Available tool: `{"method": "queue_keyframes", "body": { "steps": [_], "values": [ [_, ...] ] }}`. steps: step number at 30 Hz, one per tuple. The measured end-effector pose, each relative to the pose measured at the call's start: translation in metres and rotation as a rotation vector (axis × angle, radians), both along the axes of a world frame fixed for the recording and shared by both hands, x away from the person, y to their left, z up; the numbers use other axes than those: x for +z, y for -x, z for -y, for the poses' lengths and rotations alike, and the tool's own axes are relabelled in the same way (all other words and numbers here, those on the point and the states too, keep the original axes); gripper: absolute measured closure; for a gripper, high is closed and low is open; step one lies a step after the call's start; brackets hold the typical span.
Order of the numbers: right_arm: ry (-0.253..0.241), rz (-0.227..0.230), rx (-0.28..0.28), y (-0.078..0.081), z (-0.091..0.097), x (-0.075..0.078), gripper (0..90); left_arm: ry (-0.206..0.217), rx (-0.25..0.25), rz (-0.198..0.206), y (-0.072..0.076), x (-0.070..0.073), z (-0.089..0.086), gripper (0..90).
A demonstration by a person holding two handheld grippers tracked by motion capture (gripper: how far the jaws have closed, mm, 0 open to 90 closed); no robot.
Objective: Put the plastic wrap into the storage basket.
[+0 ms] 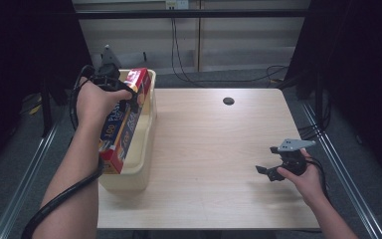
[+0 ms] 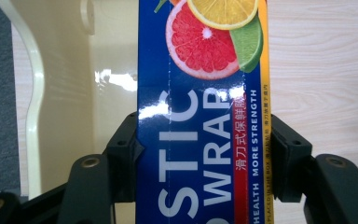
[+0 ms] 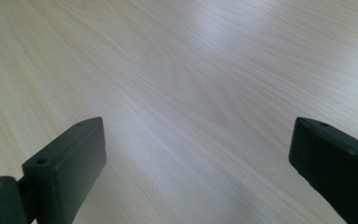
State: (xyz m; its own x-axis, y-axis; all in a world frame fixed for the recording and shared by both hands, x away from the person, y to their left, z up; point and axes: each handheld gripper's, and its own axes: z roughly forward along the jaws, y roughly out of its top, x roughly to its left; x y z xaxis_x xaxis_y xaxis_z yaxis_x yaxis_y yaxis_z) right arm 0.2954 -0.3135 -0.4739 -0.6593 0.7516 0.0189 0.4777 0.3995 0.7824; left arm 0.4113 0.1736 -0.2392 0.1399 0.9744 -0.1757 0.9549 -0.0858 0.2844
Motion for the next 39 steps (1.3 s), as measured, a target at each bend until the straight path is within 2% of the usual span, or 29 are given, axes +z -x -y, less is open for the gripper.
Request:
{"method": "queue_keyframes", "body": {
  "steps": [7,12,17,18,27,30,39],
  "values": [
    [0.004,0.004,0.0,0.0,0.0,0.0,3.6,0.002,0.01,-0.002,0.001,-0.004,-0.006,40.4],
    [-0.001,0.001,0.001,0.0,0.0,0.0,3.7,0.009,0.024,-0.016,0.002,-0.012,-0.009,40.4],
    [0.003,0.005,0.001,0.0,0.0,0.0,3.6,0.002,0.015,-0.023,0.003,-0.016,-0.012,40.4],
    [0.002,0.003,0.002,0.0,0.0,0.0,3.6,0.005,0.028,-0.027,0.003,-0.018,-0.012,40.4],
    [0.003,-0.001,0.005,0.0,-0.001,0.0,3.6,-0.001,0.015,-0.037,0.003,-0.029,-0.016,40.4],
    [0.003,-0.002,0.005,0.0,-0.001,0.0,3.6,0.006,0.029,-0.052,0.003,-0.034,-0.015,40.3],
    [0.004,-0.005,0.008,0.0,-0.001,0.0,3.6,0.013,0.022,-0.07,0.003,-0.045,-0.016,40.3]
  ]
}}
